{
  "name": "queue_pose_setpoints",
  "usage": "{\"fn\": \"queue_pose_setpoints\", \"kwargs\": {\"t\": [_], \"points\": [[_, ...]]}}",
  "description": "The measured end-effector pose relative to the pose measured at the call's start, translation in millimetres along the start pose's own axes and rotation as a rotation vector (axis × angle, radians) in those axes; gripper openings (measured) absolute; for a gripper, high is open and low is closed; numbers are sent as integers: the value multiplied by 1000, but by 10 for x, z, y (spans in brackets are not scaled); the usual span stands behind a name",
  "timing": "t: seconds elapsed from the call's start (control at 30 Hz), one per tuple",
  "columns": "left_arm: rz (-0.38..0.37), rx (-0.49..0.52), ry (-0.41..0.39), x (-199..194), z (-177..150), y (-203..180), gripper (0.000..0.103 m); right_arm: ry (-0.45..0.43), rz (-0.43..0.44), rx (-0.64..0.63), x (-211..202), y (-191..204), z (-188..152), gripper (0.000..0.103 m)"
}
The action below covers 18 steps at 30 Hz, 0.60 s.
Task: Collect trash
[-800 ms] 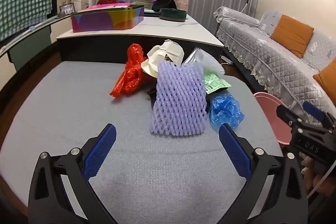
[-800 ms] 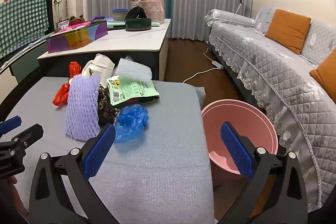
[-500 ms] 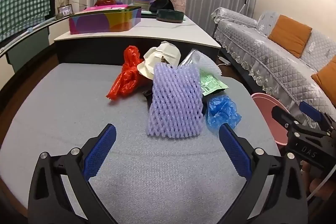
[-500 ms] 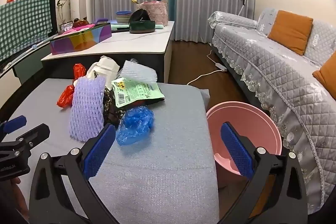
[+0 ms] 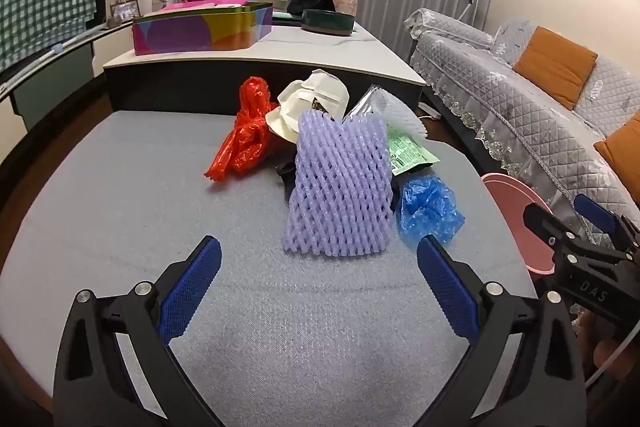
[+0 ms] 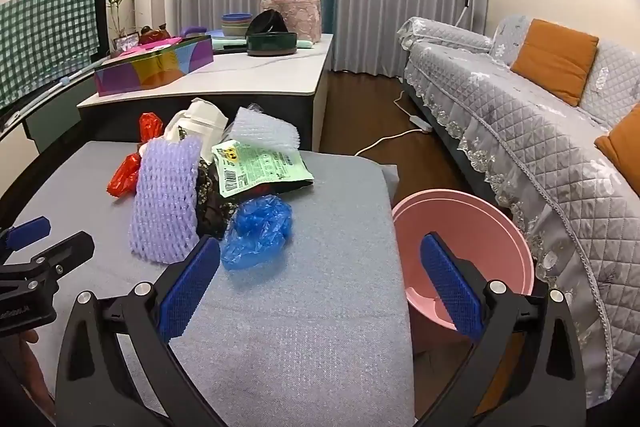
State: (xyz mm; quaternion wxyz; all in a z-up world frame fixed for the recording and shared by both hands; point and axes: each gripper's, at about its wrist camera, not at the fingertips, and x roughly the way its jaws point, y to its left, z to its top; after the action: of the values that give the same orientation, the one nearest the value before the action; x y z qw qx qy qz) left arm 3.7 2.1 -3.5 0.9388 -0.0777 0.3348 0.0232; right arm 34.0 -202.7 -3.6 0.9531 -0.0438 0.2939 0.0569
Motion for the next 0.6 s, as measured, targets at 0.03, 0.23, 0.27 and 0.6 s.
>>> {"fn": "queue_pose_setpoints", "kwargs": {"t": [0.03, 0.23, 0.27, 0.6], "points": [[0, -2, 1, 1, -3, 5, 95, 4, 6, -1, 1, 1, -1, 98], [8, -12, -6, 3, 2, 29, 95, 14, 14, 5, 4, -6, -1, 98], [9, -11, -6, 6, 4, 30, 95, 16, 15, 6, 5, -8, -3, 98], [-1, 8, -13, -15, 14, 21, 95, 10, 17, -1, -11, -2, -2, 98]]}}
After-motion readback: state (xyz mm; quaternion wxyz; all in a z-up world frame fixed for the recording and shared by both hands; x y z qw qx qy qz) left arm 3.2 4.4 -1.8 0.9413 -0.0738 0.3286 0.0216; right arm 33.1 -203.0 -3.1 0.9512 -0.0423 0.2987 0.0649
